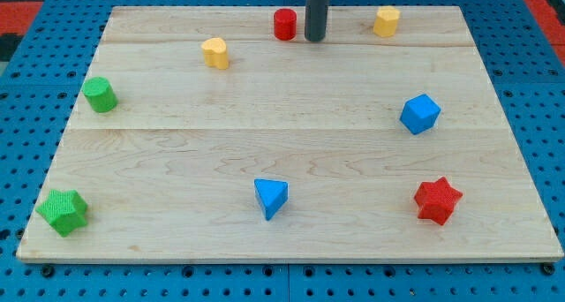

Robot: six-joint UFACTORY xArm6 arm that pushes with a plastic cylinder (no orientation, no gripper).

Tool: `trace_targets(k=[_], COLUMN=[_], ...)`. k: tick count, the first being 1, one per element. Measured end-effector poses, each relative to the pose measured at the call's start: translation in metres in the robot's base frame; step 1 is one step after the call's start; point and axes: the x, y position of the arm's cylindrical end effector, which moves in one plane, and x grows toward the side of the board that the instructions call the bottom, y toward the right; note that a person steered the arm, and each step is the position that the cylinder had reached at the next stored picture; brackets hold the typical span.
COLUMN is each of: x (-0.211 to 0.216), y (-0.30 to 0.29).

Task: Slide the red circle towards the top left

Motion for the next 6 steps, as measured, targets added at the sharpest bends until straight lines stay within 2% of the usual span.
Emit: trace_targets(k=[1, 2, 4, 6], x=[-0.019, -0.021, -0.004, 0.055], y=[-0.081, -0.126, -0.22, -0.065])
